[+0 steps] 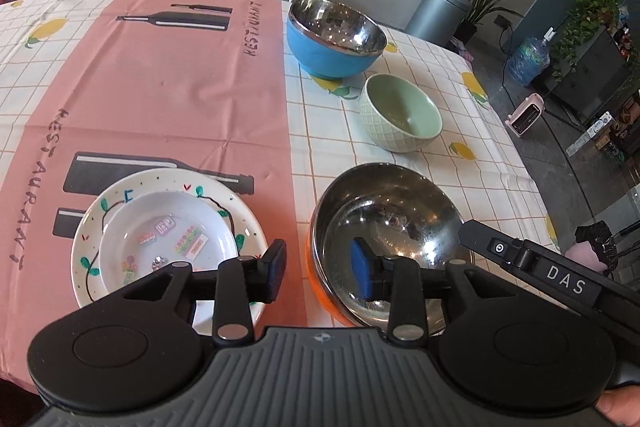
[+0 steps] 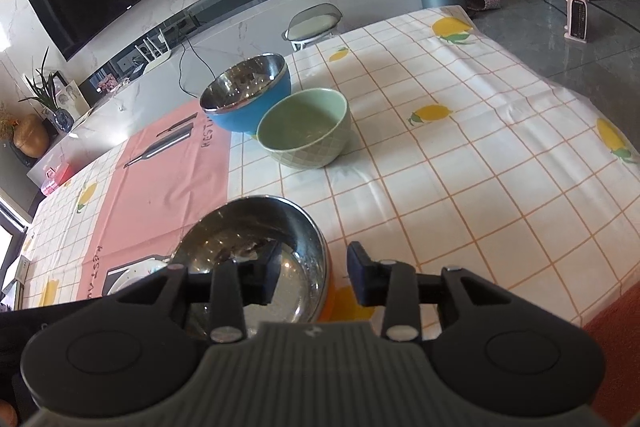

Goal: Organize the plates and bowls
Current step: 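Carry the orange bowl beside the plate stack, lower it, open both tools, then move both open tools to the blue steel bowl rim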

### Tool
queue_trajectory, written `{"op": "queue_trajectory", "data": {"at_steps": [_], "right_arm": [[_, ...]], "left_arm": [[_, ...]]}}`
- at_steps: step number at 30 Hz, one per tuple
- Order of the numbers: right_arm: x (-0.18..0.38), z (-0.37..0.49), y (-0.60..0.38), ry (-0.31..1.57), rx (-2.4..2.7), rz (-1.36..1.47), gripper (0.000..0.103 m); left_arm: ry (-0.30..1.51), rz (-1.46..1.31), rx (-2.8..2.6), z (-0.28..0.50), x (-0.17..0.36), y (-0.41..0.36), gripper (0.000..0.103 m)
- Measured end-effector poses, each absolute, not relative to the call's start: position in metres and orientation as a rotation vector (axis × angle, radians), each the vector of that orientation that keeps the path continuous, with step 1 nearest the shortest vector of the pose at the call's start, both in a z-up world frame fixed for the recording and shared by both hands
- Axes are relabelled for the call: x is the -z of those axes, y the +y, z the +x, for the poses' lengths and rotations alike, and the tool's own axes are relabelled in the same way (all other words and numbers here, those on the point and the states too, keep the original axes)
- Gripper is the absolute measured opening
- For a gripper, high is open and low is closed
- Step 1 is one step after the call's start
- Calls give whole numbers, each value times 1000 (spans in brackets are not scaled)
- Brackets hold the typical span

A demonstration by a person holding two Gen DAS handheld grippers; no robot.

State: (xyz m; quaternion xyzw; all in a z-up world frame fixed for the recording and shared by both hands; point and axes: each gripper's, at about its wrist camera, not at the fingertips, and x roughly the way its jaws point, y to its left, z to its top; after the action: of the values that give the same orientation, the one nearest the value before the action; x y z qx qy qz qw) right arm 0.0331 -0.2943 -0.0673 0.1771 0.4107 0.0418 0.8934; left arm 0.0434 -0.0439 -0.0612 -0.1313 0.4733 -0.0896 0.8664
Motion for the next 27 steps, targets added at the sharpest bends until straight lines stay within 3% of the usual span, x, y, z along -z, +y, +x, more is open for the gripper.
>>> {"op": "queue_trajectory", "data": {"at_steps": [3,15,27], "right_arm": [[53,38,-294,817,-106,341,43],[9,100,-284,794,-207,254,45],[11,183,-271,870,-238,192,45]], "left_arm": [[974,-284,210,53,50,-37,51],[897,-183,231,108,-4,-30,51],[960,-181,234,190,7,-24,51]]}}
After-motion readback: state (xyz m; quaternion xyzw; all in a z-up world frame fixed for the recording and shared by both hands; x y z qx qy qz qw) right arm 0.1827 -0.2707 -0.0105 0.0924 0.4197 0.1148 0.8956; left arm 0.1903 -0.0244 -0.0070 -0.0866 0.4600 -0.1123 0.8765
